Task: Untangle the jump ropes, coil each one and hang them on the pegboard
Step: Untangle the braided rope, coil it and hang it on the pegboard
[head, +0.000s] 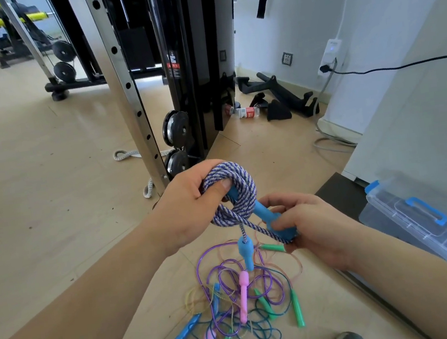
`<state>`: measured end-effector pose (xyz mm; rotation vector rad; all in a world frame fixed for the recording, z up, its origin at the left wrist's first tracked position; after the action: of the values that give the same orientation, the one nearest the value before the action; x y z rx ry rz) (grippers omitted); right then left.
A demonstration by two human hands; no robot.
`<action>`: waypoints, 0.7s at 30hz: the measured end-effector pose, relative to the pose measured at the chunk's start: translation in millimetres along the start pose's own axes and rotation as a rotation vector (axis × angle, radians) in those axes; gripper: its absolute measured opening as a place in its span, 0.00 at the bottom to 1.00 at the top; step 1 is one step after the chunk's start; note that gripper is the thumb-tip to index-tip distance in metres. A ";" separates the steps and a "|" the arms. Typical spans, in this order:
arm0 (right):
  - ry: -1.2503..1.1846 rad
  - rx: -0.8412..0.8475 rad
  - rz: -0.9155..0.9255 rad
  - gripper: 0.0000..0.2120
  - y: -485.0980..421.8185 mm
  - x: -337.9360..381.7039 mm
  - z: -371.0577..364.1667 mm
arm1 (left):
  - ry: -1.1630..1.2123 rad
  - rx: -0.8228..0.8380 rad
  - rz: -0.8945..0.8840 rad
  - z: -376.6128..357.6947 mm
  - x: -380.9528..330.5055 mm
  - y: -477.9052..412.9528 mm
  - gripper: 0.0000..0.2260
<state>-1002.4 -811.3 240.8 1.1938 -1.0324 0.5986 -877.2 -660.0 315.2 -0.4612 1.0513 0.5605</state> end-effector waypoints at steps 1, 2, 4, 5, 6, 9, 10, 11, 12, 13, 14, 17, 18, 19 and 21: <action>-0.001 -0.011 0.007 0.21 -0.7 -1.5 1.2 | 0.022 -0.004 -0.004 -0.8 -1.3 0.5 0.10; 0.008 -0.032 0.023 0.21 -1.2 -2.0 3.4 | 0.034 -0.004 -0.013 -2.2 -3.5 1.1 0.10; 0.056 -0.085 0.072 0.22 -1.2 -0.3 9.4 | 0.022 0.003 -0.019 -5.8 -6.6 2.5 0.10; 0.081 -0.102 0.095 0.21 -0.4 1.4 11.6 | 0.018 0.005 -0.011 -6.8 -6.3 2.7 0.10; 0.105 -0.109 0.113 0.21 0.3 3.1 12.8 | 0.024 0.005 0.002 -7.1 -5.1 2.6 0.09; 0.142 -0.145 0.148 0.19 1.3 3.7 11.6 | 0.018 -0.012 0.014 -6.3 -1.4 2.0 0.10; 0.136 -0.173 0.160 0.19 1.5 3.8 10.5 | 0.014 -0.025 0.012 -5.5 -0.9 1.7 0.10; 0.137 -0.196 0.167 0.19 1.2 3.0 8.4 | 0.017 -0.037 0.013 -4.6 0.2 1.1 0.10; 0.137 -0.201 0.164 0.19 1.1 2.0 4.2 | 0.029 -0.043 0.019 -4.0 1.3 0.8 0.10; 0.124 -0.186 0.140 0.19 0.5 -0.8 -1.2 | 0.041 -0.042 0.028 -3.7 2.8 0.5 0.10; 0.073 -0.149 0.093 0.19 -0.6 -5.4 -6.9 | 0.052 -0.034 0.040 -3.6 4.3 0.6 0.10; -0.137 0.063 -0.056 0.19 -0.4 -17.2 -24.3 | 0.068 0.000 0.067 -4.9 8.3 1.7 0.10; -0.144 0.127 -0.060 0.18 1.1 -16.8 -27.2 | 0.062 0.008 0.067 -5.9 8.2 2.5 0.10; -0.123 0.183 -0.046 0.17 3.1 -15.1 -29.0 | 0.061 0.013 0.068 -7.1 7.9 2.9 0.10; -0.076 0.271 -0.001 0.14 7.9 -10.1 -32.1 | 0.085 0.021 0.073 -8.8 7.2 3.2 0.10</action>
<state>-1003.0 -777.3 234.7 1.4637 -1.0369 0.7128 -882.4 -661.4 304.7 -0.4329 1.1577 0.5980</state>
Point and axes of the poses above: each hand's wrist, its own y-axis away from the middle knuckle, its own z-axis out of the back of the hand, x = y × z, the point moved 7 cm from there along -y, towards the middle knuckle, and after that the axes turned 4 degrees about x, right-handed, at the moved point
